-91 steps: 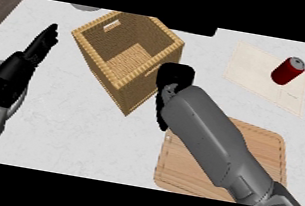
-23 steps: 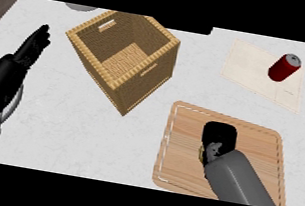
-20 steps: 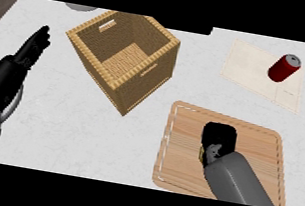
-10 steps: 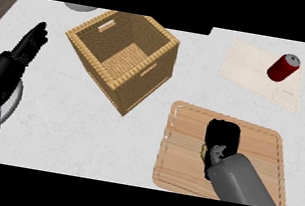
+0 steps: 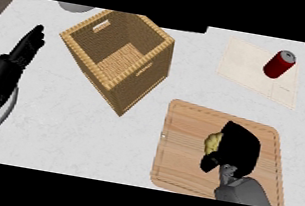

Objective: Pick the squash from the cutting board and place it in the basket

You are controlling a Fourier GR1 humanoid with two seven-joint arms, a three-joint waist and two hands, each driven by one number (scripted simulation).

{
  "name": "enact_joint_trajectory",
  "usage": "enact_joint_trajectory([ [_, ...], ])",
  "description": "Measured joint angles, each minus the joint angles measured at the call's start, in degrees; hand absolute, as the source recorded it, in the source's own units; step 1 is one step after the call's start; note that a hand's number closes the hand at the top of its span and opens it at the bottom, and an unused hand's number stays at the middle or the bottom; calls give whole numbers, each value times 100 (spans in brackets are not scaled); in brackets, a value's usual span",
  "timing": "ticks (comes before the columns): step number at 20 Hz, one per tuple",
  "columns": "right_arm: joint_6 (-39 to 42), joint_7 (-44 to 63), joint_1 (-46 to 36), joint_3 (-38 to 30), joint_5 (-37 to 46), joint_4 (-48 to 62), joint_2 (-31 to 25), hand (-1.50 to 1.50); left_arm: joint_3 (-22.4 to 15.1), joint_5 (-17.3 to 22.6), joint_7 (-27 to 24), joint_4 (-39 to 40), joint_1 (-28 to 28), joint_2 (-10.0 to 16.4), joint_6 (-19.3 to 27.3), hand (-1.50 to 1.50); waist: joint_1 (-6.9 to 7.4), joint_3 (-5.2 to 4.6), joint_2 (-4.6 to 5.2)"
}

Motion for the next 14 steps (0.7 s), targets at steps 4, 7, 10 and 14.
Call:
enact_joint_trajectory([
  [4,-810,91,72,17,606,-765,61,150,-6,-9,67,-40,21,-13,-7,0,2,1,-12],
  [7,-1306,34,-196,-47,821,-1416,229,150,-27,-54,22,-66,61,-38,19,0,29,2,-18],
  [10,-1524,41,-533,27,899,-2083,443,150,-38,-68,-28,-67,104,-44,-6,0,70,-1,-12],
  [14,-1373,119,-1309,33,947,-2655,575,150,-32,-73,24,-60,-12,-68,-40,0,121,-3,11],
])
